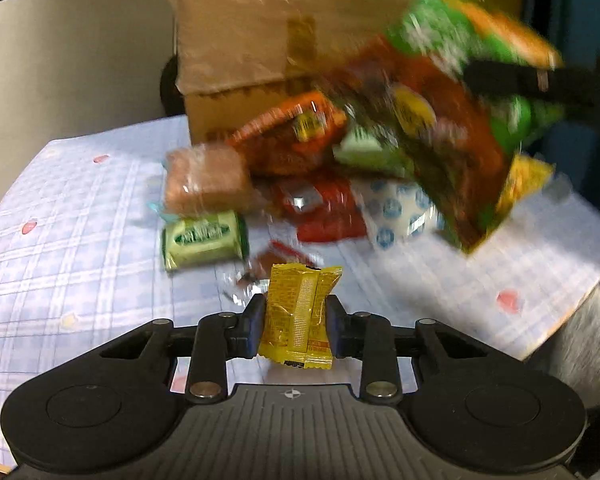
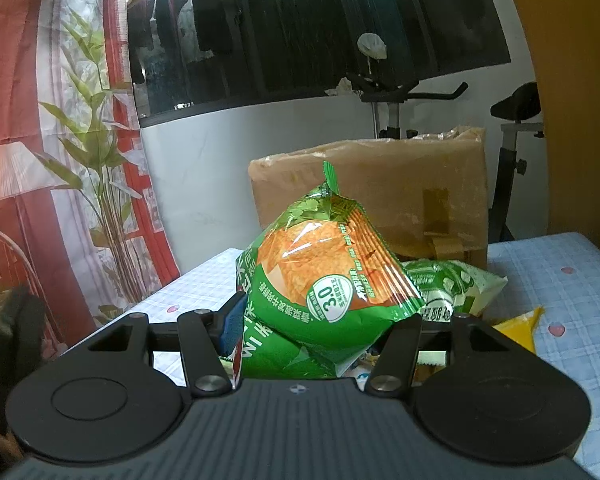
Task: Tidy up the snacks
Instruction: 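Carry both snacks over the paper-lined box and open both grippers to drop them, then withdraw both open grippers from the box, then grasp the pale green oat-snack bag with the right gripper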
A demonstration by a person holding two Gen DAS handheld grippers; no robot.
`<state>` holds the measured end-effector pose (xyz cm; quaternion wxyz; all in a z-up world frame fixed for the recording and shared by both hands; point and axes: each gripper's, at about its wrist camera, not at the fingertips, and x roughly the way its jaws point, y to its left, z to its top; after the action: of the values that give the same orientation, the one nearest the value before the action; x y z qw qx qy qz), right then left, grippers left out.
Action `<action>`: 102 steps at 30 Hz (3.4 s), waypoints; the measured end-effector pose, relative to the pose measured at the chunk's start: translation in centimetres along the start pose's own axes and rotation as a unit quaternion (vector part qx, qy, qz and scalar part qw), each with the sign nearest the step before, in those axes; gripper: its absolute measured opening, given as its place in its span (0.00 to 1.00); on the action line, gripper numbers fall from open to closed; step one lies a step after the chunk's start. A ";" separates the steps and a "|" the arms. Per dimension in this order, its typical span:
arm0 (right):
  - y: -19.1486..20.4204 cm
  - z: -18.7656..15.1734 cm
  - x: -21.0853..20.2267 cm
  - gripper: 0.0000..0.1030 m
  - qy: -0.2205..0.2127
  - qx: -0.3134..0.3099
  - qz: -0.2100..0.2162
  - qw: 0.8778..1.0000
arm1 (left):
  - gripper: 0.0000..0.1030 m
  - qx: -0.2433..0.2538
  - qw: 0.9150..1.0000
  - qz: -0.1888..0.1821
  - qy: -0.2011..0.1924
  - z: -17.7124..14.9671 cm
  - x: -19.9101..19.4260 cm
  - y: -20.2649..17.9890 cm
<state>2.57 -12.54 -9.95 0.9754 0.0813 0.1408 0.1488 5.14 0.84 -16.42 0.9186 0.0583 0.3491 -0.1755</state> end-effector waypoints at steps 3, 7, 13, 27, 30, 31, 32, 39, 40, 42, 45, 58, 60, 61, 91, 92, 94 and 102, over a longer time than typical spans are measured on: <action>0.0 0.4 -0.1 0.56 -0.007 -0.003 0.000 1.000 | 0.32 -0.015 1.000 0.001 -0.022 1.3 -1.3 0.5; -0.3 1.9 -0.2 0.56 -0.023 -0.007 0.000 1.000 | 0.32 -0.025 0.998 0.005 -0.059 3.6 -2.9 0.9; -1.5 4.4 0.0 0.56 -0.044 -0.013 -0.015 0.999 | 0.32 -0.044 0.993 0.014 -0.105 7.6 -4.4 2.2; -5.0 11.3 3.3 0.56 -0.076 -0.042 -0.065 0.994 | 0.33 -0.059 0.982 0.036 -0.176 16.6 -5.2 4.1; -5.4 12.8 4.5 0.56 -0.085 -0.055 -0.076 0.992 | 0.33 -0.056 0.980 0.037 -0.186 18.6 -4.9 4.2; -5.6 13.4 4.9 0.56 -0.088 -0.060 -0.078 0.991 | 0.33 -0.054 0.980 0.036 -0.190 19.5 -4.7 4.2; -5.7 13.9 5.3 0.56 -0.091 -0.064 -0.081 0.990 | 0.33 -0.052 0.979 0.035 -0.193 20.4 -4.4 4.3; -7.2 17.3 10.0 0.56 -0.086 -0.075 -0.099 0.989 | 0.33 -0.038 0.977 0.031 -0.210 26.6 -1.5 3.6; -7.5 17.6 11.0 0.56 -0.079 -0.072 -0.102 0.989 | 0.33 -0.036 0.977 0.034 -0.209 27.5 -0.8 3.5; -8.0 17.9 12.8 0.56 -0.065 -0.069 -0.107 0.990 | 0.33 -0.031 0.978 0.041 -0.202 28.6 0.6 3.2; -8.6 17.9 15.5 0.56 -0.036 -0.063 -0.107 0.992 | 0.33 -0.023 0.982 0.049 -0.180 30.1 2.9 3.1; -11.1 15.4 18.7 0.72 0.073 0.001 -0.123 0.990 | 0.61 -0.049 0.991 0.045 -0.118 29.7 7.2 5.1; -11.1 15.6 18.0 0.77 0.068 0.005 -0.125 0.990 | 0.64 -0.053 0.991 0.048 -0.116 29.4 6.9 5.4; -11.0 15.6 17.4 0.77 0.065 0.005 -0.124 0.990 | 0.64 -0.056 0.991 0.049 -0.113 29.1 6.7 5.6; -5.8 6.1 7.1 0.94 0.119 -0.016 -0.112 0.986 | 0.69 -0.137 0.987 0.027 -0.082 15.4 0.1 5.1; -5.4 5.8 7.1 0.96 0.122 -0.037 -0.109 0.986 | 0.69 -0.140 0.987 0.026 -0.079 15.0 0.2 5.0; -4.5 4.9 7.3 0.98 0.133 -0.075 -0.096 0.984 | 0.69 -0.143 0.987 0.026 -0.069 14.2 0.6 4.9; -1.8 1.9 8.7 1.00 0.157 -0.184 -0.077 0.967 | 0.69 -0.139 0.988 0.033 -0.050 12.2 1.1 4.6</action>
<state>11.60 -11.73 -10.74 0.9479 -0.1344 0.2680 0.1080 15.18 2.05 -8.05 0.9394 -0.0673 0.3218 -0.0974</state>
